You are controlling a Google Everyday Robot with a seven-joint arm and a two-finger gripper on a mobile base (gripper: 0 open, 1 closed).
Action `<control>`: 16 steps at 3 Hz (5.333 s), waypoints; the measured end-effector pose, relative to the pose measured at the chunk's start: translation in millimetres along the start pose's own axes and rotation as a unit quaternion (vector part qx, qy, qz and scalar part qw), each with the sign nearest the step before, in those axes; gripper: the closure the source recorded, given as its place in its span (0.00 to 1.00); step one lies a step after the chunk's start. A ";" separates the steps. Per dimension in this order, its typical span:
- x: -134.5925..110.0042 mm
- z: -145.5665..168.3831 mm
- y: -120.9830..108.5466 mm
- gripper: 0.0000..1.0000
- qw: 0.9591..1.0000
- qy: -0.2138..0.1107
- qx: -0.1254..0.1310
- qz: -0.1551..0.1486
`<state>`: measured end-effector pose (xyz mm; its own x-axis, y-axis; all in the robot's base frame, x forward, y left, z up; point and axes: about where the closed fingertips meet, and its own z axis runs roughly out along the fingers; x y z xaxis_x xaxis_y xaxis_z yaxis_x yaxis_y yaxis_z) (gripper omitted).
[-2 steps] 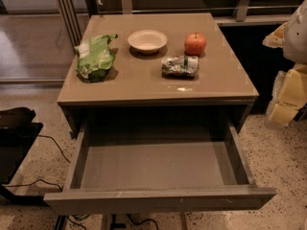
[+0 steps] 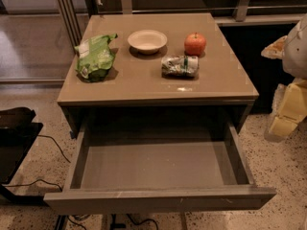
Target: Close top drawer
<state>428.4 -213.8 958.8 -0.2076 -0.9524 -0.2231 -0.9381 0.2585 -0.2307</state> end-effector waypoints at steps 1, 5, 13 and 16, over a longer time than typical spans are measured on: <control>4.7 19.9 26.6 0.00 1.000 -0.018 -0.011 -0.002; 17.9 98.5 103.4 0.88 0.993 -0.119 -0.024 0.004; 10.9 261.0 214.3 0.35 0.974 -0.172 -0.119 0.081; -23.5 291.7 153.8 0.38 0.971 -0.213 -0.093 0.054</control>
Offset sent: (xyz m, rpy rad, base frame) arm -0.0806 0.0244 -0.1098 0.2399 0.0033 0.0734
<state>369.9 -104.6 652.3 -0.2114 -0.7573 -0.6179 -0.9594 0.2817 -0.0170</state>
